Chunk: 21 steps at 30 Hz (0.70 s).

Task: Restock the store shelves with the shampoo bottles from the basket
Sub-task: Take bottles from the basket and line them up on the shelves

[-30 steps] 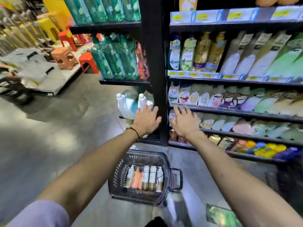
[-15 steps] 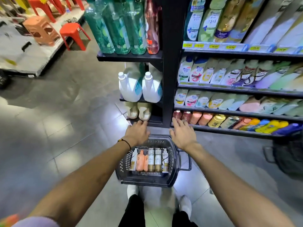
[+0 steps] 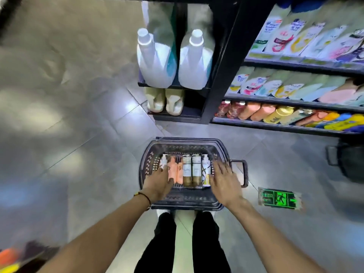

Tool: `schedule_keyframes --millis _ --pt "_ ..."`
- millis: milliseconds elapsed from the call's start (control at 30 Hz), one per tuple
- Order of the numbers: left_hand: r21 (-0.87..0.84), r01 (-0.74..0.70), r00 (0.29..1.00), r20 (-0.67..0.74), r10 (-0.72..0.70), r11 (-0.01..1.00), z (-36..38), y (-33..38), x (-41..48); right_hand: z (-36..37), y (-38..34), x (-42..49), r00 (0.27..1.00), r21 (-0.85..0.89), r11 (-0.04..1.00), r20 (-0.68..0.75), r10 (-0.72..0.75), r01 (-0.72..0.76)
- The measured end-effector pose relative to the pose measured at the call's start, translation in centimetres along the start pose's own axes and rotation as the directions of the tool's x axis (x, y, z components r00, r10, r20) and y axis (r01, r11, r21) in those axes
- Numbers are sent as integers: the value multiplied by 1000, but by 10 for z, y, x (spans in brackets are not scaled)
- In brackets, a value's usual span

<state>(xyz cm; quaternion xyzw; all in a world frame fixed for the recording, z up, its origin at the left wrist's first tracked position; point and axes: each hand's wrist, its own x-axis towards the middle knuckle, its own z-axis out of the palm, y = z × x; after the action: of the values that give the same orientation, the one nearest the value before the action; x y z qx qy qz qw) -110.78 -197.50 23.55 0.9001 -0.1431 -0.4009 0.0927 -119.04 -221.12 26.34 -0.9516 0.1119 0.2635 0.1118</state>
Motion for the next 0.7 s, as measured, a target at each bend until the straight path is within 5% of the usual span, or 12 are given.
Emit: schedule_keyframes --millis 433,700 --pt "-395 235 971 141 -194 888 216 -40 232 231 64 164 988 99 988 112 107 -119" --pt "-505 341 940 174 -293 793 326 -36 350 325 80 213 972 5 979 121 203 -205"
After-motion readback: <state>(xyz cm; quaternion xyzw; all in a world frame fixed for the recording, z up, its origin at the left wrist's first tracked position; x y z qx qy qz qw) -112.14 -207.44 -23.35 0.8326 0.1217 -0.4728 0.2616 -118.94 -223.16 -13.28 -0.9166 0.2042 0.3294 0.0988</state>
